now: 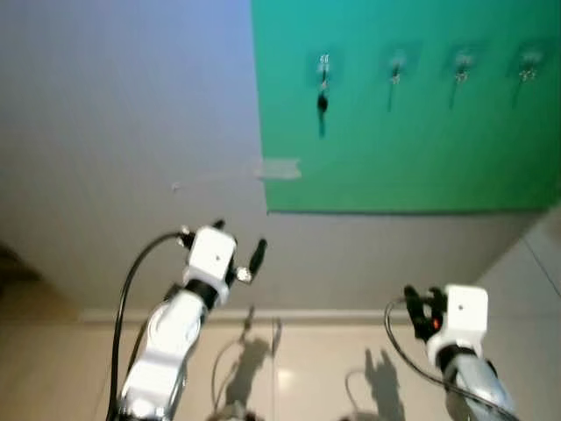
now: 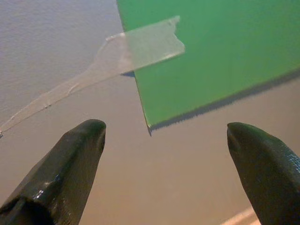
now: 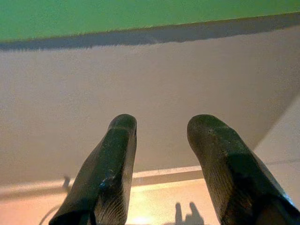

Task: Hang keys on a hook

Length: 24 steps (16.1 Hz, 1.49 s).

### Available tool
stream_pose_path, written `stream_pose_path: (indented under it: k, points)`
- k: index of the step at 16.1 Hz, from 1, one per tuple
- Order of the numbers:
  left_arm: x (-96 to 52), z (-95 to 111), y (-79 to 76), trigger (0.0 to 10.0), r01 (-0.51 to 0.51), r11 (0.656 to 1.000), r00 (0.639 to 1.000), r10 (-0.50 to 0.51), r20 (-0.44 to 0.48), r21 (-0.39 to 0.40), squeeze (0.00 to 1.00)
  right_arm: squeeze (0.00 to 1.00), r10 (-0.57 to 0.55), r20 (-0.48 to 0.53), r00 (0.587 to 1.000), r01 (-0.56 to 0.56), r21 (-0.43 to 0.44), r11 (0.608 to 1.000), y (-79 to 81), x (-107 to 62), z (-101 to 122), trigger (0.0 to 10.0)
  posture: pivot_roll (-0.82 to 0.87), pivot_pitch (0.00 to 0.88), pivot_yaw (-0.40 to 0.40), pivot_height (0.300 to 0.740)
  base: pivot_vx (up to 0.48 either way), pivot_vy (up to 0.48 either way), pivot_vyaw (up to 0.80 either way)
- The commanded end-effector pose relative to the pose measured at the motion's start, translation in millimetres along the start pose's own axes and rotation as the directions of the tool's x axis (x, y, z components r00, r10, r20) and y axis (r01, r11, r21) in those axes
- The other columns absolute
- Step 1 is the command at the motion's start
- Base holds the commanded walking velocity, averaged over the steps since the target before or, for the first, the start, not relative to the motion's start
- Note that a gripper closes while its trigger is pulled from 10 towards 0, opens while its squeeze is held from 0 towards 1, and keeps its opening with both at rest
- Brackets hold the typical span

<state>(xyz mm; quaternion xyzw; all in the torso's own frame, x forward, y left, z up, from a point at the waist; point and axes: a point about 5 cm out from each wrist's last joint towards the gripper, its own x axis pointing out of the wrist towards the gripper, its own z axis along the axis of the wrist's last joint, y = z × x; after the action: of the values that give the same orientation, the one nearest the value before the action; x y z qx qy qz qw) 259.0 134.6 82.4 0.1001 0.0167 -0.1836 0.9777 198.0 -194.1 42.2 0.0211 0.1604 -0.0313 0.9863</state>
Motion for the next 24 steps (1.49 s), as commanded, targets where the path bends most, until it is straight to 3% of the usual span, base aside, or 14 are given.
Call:
stream_pose_path:
  k: [1,5,8,11,15,18,21,24]
  points:
    - [-0.7,-0.3,6.3,10.0,-0.019,1.0,1.0,0.019,0.0,0.024,0.0,0.0,-0.012,0.027,1.0,0.012,0.006,1.0,3.4,-3.0,5.2,10.0,-0.16,0.056,0.031,0.74,0.0,0.461,0.0]
    - [-4.0,-4.7,1.2,10.0,-0.067,0.998,0.998,0.067,-0.008,0.003,0.0,0.0,-0.026,0.044,0.999,0.027,-0.008,1.0,-1.7,-7.6,13.6,10.0,-0.18,0.061,-0.018,0.74,0.0,0.452,-0.8]
    - [-8.5,-5.2,-1.4,10.0,-0.11,0.994,0.994,0.11,-0.006,-0.015,0.0,0.0,0.008,0.053,0.999,-0.006,-0.036,0.999,0.9,-4.8,19.3,10.0,-0.18,0.061,-0.048,0.74,0.0,0.454,0.0]
    - [-9.6,-3.8,-1.0,10.0,-0.101,0.995,0.995,0.101,-0.002,0.005,0.0,0.0,0.019,0.079,0.997,-0.017,-0.029,0.999,5.8,2.6,28.1,10.0,-0.16,0.064,-0.028,0.74,0.0,0.443,-0.53]
    - [21.3,8.3,-4.7,10.0,-0.023,0.999,0.999,0.022,0.033,0.022,0.0,0.0,-0.069,0.08,0.994,0.068,0.014,0.998,5.2,-4.1,23.3,10.0,-0.2,0.062,0.056,0.74,0.0,0.078,-0.8]
    - [33.2,11.7,-8.3,10.0,0.016,0.999,0.999,-0.018,0.048,0.034,0.0,0.0,-0.114,0.079,0.99,0.118,-0.042,0.992,-1.6,-3.4,26.1,10.0,-0.24,0.053,0.09,0.74,0.0,0.0,-0.8]
    - [39.6,13.4,-13.1,10.0,0.024,1.0,0.998,-0.024,0.064,0.013,0.0,0.0,-0.118,0.109,0.987,0.13,-0.108,0.986,-7.7,2.4,37.3,10.0,-0.26,0.046,0.085,0.74,0.0,0.0,-0.8]
    - [36.4,13.7,-6.1,10.0,-0.02,1.0,0.996,0.021,0.083,-0.014,0.0,0.0,-0.057,0.13,0.99,0.077,-0.157,0.985,-0.1,10.3,48.2,10.0,-0.24,0.045,0.041,0.74,0.0,0.0,-0.8]
